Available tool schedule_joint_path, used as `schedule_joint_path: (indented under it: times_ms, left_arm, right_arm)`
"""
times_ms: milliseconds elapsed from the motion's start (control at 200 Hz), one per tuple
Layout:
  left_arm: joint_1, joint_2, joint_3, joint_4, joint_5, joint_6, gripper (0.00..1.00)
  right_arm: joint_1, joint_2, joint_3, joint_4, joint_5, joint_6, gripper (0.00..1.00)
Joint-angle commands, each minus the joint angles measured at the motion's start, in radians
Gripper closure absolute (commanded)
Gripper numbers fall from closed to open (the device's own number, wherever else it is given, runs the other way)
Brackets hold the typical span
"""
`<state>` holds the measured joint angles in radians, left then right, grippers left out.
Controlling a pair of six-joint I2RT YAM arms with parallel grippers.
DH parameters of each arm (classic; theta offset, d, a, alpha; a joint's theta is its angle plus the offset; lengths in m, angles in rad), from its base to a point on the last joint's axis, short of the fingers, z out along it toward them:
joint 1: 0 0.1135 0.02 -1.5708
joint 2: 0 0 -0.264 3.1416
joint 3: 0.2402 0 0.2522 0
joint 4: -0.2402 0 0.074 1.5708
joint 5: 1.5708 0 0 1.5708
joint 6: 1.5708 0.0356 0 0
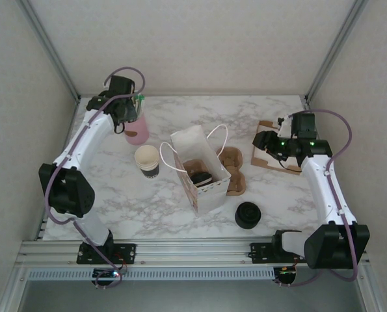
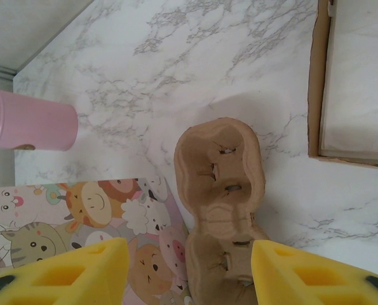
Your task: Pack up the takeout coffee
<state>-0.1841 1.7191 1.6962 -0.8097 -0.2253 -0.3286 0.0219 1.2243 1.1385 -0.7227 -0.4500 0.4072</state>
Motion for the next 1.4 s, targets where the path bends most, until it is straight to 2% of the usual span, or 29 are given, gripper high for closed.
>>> schedule_joint_path:
  times_ms: [0,526,951,1392]
  left_arm:
    - [-0.008,-0.083,0.056,-0.038,-0.04,0.008,1.0]
    - [-0.008,-0.197,0.168,-0.094,0.023,0.032,1.0]
    - [-0.008,-0.269,0.33,-0.13,0.351,0.062,1.0]
    - [-0.008,-0.339,0.423,-0.096,0.611,0.023,1.0]
  right_arm:
    - [-0.007,-0.029,-0.003,-0.02,-0.023,0.0,0.46]
    - [-0.007,-0.084,0.017,-0.068,-0.032,0.017,0.45]
    - [-0.007,-0.118,0.039,-0.104,-0.033,0.031,0.45]
    - [-0.008,-0.137,0.047,-0.119,-0.042,0.043,0.45]
